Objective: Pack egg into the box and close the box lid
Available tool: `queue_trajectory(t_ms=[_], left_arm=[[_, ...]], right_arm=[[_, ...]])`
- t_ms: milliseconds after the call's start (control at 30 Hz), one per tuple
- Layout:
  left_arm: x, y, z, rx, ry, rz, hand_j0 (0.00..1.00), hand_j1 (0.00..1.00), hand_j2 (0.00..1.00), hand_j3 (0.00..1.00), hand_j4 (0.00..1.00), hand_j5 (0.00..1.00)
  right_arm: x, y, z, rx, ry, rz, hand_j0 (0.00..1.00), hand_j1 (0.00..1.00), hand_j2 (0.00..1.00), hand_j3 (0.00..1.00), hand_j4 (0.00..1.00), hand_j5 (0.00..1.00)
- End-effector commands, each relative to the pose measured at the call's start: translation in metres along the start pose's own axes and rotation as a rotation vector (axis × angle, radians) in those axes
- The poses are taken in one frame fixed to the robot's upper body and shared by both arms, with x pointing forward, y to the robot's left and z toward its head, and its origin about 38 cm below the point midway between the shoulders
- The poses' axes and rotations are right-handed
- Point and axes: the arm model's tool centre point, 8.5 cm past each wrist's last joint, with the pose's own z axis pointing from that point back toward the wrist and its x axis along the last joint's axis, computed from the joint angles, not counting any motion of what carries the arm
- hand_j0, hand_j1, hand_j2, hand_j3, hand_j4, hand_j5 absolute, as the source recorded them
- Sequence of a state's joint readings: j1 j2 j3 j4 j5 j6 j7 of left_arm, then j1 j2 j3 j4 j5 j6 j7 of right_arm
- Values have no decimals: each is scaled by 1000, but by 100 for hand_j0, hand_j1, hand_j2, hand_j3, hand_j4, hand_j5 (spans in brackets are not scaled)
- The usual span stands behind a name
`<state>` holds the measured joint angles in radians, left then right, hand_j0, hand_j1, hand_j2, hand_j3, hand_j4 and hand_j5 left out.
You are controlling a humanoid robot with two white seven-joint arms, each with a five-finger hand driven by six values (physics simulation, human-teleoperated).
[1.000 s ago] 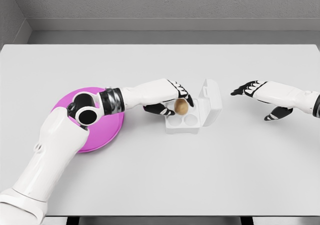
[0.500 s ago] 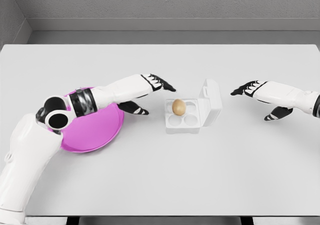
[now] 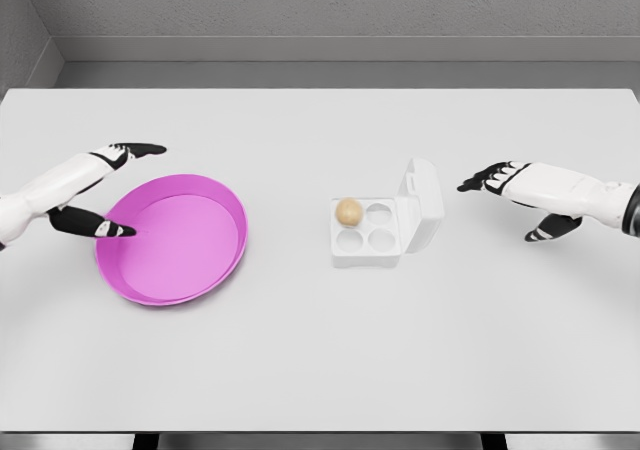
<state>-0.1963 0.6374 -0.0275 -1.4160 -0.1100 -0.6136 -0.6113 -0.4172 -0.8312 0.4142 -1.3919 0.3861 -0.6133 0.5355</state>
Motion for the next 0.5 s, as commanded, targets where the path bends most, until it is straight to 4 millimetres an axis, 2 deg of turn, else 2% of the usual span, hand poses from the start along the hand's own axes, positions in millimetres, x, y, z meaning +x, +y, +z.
queue_trajectory(t_ms=[0,133,367,467], left_arm=[[-6,4,6,8,26,-2,100,100,100,100,100,100],[-6,0,7,-3,31,-2,100,100,100,100,100,100],[-7,-1,7,-10,37,-10,100,100,100,100,100,100],[-7,-1,7,-11,38,-11,100,100,100,100,100,100]], right_arm=[[2,-2,-1,-8,-6,-3,100,100,100,100,100,100],[10,-4,-5,-16,-30,8,100,100,100,100,100,100],[38,-14,-11,-38,-104,60,100,100,100,100,100,100],[40,-15,-11,-41,-111,65,100,100,100,100,100,100]])
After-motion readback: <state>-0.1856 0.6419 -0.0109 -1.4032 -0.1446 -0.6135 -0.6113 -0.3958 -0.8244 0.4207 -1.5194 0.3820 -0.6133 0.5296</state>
